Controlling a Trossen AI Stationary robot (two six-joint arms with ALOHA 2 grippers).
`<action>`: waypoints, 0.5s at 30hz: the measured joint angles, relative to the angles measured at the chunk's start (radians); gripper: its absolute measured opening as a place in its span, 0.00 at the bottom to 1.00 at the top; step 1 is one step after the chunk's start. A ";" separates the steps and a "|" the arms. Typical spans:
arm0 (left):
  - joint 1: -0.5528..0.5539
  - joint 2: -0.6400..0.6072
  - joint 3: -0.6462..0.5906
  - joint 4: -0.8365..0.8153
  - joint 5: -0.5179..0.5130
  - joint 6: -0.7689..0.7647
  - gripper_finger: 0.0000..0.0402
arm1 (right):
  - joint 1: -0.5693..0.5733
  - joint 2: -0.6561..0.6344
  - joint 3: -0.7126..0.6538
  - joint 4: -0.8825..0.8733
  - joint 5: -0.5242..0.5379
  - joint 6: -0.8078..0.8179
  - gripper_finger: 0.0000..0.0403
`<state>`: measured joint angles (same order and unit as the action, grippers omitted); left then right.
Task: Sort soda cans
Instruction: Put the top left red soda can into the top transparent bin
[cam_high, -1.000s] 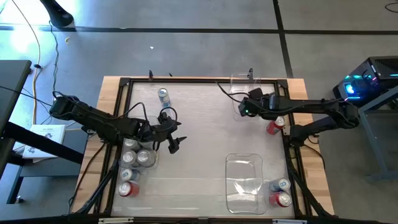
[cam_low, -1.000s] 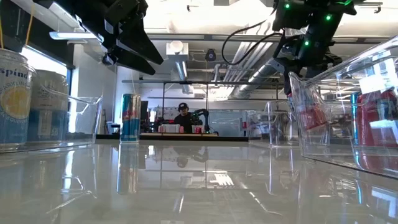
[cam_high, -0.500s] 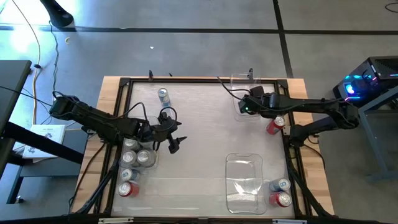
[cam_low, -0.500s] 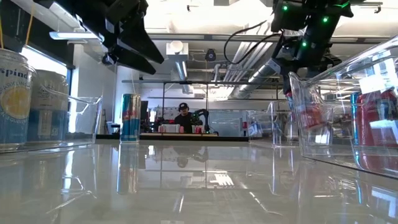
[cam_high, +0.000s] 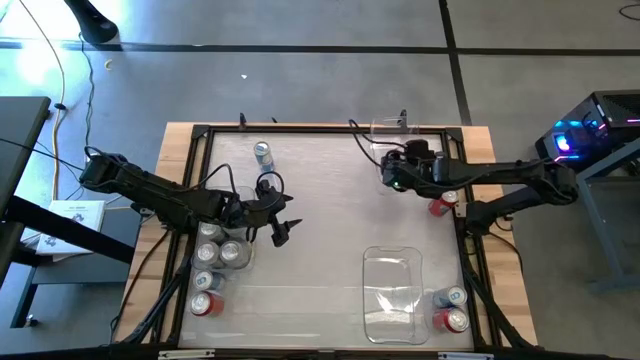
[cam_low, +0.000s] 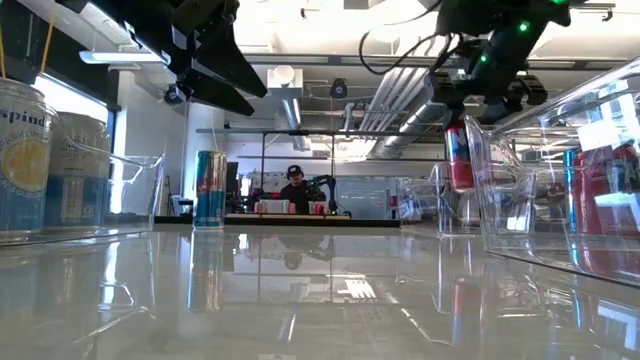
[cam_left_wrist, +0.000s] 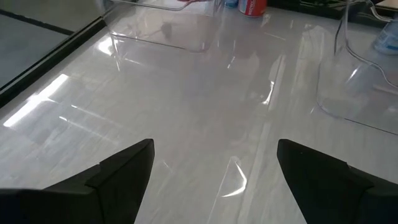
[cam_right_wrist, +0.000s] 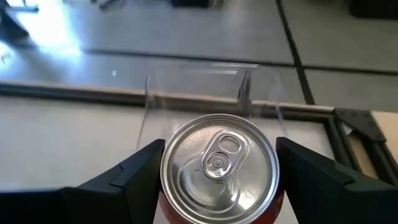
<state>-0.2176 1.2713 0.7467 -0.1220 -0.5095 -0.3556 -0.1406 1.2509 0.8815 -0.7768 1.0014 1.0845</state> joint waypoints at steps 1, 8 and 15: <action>0.000 0.000 0.000 0.000 0.000 0.000 0.84 | 0.008 -0.002 -0.021 0.003 0.017 0.023 0.66; 0.000 0.000 0.000 -0.002 0.000 -0.005 0.84 | 0.042 -0.086 -0.248 0.076 0.023 0.223 0.66; 0.000 0.000 0.000 0.010 0.000 -0.006 0.84 | 0.041 -0.108 -0.319 0.156 -0.003 0.217 0.66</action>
<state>-0.2178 1.2713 0.7467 -0.1122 -0.5091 -0.3618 -0.1000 1.1427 0.5622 -0.6210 0.9984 1.3018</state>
